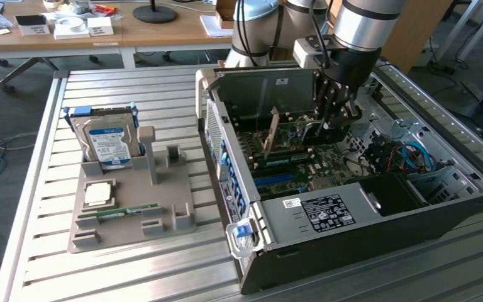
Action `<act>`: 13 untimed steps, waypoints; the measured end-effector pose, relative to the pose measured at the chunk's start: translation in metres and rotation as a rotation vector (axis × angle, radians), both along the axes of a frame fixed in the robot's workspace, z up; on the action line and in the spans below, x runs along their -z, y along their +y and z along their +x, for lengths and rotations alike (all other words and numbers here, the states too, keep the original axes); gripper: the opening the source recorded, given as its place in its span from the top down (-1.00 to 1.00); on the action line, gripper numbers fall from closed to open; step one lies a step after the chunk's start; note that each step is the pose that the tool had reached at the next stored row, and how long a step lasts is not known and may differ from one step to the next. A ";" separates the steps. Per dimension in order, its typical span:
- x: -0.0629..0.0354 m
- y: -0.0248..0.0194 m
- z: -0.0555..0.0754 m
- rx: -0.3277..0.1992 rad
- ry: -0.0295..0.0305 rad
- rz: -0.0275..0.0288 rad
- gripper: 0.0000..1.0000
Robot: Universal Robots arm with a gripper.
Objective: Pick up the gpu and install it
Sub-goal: 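Insert the gpu into the slot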
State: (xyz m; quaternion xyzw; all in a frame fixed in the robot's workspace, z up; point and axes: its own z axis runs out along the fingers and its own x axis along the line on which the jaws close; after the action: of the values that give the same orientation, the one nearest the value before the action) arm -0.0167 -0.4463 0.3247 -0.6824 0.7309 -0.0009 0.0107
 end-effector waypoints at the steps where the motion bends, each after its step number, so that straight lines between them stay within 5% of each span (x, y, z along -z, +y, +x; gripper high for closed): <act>1: 0.0000 0.0000 0.000 0.000 0.0000 0.0000 0.47; 13: 0.0000 0.0000 -0.002 0.000 0.0000 0.0000 0.47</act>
State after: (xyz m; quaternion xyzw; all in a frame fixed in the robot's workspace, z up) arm -0.0183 -0.4463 0.3247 -0.6824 0.7309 -0.0009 0.0108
